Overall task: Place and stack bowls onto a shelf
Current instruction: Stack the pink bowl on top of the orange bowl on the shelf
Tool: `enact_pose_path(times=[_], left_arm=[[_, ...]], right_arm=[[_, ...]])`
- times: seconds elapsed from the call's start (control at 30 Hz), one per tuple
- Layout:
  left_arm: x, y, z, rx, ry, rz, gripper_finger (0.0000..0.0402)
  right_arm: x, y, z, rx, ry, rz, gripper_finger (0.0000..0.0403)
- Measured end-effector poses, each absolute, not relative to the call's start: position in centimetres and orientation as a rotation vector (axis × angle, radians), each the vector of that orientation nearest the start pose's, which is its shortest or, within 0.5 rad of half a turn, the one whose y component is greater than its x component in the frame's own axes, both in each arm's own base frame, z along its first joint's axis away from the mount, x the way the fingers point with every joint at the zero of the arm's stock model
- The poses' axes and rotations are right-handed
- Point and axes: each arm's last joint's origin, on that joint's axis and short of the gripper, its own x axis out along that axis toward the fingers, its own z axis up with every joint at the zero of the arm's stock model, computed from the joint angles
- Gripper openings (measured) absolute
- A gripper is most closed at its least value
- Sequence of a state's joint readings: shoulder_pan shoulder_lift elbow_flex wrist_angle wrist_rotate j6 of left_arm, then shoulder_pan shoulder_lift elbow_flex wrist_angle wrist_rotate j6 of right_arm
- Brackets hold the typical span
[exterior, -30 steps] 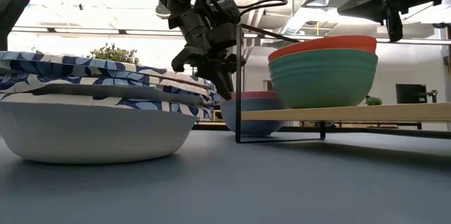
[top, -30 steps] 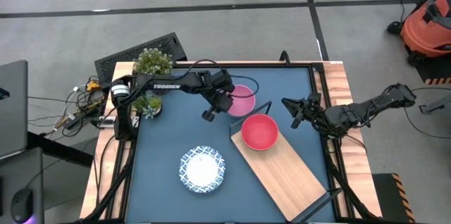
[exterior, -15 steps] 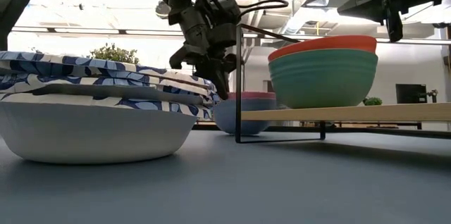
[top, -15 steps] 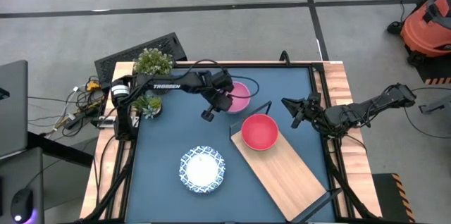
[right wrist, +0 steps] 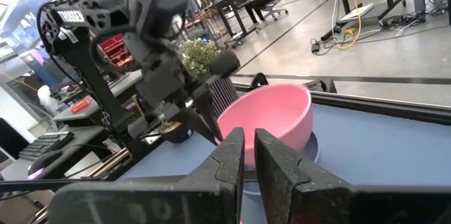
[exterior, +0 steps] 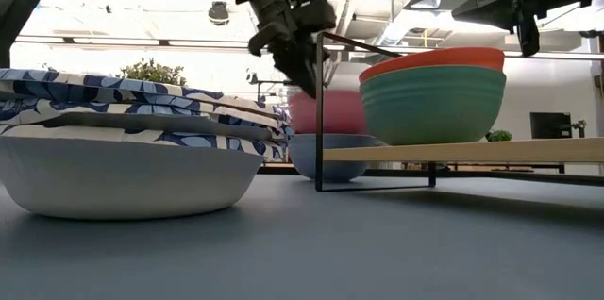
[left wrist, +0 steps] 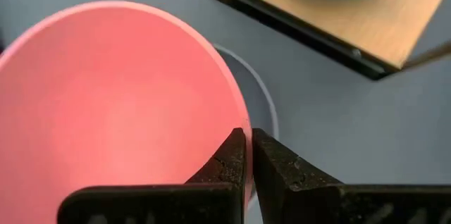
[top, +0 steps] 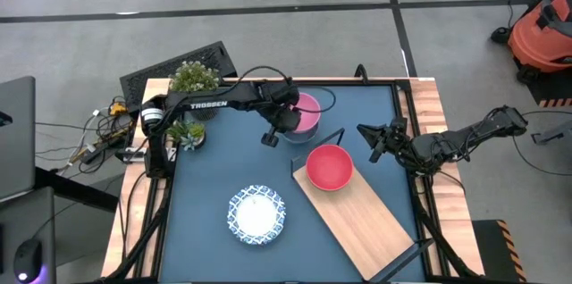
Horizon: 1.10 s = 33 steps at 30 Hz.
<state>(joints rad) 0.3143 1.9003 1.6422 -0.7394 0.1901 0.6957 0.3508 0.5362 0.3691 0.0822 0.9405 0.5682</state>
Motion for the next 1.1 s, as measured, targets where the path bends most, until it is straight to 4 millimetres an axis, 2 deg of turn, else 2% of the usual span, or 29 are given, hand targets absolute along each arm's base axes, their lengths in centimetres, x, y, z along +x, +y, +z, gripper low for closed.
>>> enact_pose_path(times=[0.27, 0.47, 0.63, 0.87, 1.1], left_arm=[[39.4, 12.2, 30.1, 0.316, 0.923, -0.139, 0.0], [39.6, 10.9, 32.4, 0.265, 0.904, -0.126, 0.0], [40.0, 8.5, 35.3, 0.27, 0.851, -0.132, 0.0], [40.3, 3.5, 39.1, 0.311, 0.747, -0.164, 0.0], [40.7, -1.6, 40.1, 0.352, 0.662, -0.163, 0.0]], right_arm=[[12.9, 2.2, 24.9, 0.499, -0.1, -0.591, 0.0063], [12.9, 2.2, 25.0, 0.505, -0.107, -0.59, 0.0063], [12.5, 2.1, 25.3, 0.521, -0.133, -0.597, 0.0063], [11.6, 1.6, 25.3, 0.506, -0.143, -0.67, 0.0063], [10.8, 1.2, 24.7, 0.498, -0.136, -0.78, 0.0063]])
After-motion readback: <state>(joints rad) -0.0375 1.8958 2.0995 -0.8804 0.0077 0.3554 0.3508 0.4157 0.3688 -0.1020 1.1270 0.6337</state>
